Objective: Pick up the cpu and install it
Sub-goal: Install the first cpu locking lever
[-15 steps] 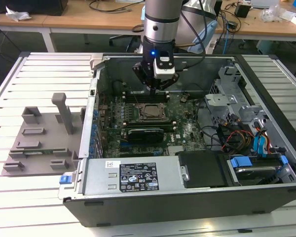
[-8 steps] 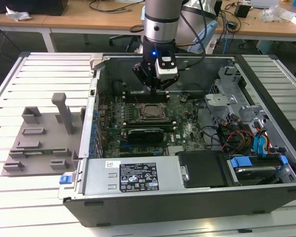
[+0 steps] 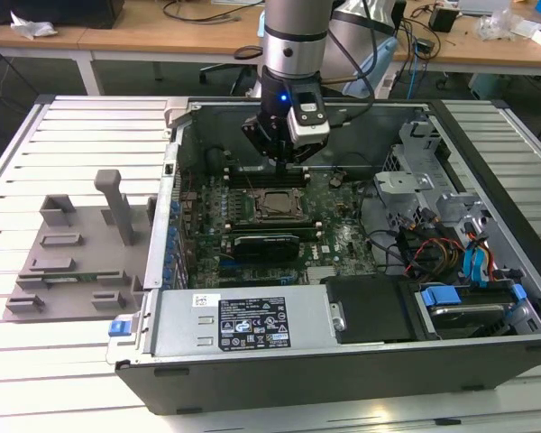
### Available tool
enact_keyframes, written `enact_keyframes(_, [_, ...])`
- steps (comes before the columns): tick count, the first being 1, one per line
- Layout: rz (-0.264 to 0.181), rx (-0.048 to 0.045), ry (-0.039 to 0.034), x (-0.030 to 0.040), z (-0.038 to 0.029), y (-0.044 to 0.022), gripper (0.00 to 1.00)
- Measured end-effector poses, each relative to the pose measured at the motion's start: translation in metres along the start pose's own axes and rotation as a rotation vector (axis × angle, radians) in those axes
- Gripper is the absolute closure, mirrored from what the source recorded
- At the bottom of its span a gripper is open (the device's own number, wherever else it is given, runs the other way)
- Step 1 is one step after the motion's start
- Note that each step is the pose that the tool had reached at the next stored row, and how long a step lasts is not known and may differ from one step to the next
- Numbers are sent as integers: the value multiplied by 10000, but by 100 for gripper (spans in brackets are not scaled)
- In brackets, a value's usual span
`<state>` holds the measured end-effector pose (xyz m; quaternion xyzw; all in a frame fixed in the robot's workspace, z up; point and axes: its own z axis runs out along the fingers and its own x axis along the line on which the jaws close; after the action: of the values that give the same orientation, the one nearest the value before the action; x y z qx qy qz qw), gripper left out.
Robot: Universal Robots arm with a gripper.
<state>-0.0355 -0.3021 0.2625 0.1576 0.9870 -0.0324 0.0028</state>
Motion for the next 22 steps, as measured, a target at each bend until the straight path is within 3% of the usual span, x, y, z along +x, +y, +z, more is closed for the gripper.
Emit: enact_keyframes(22, [-1379,-22,-87,0,0,0,89])
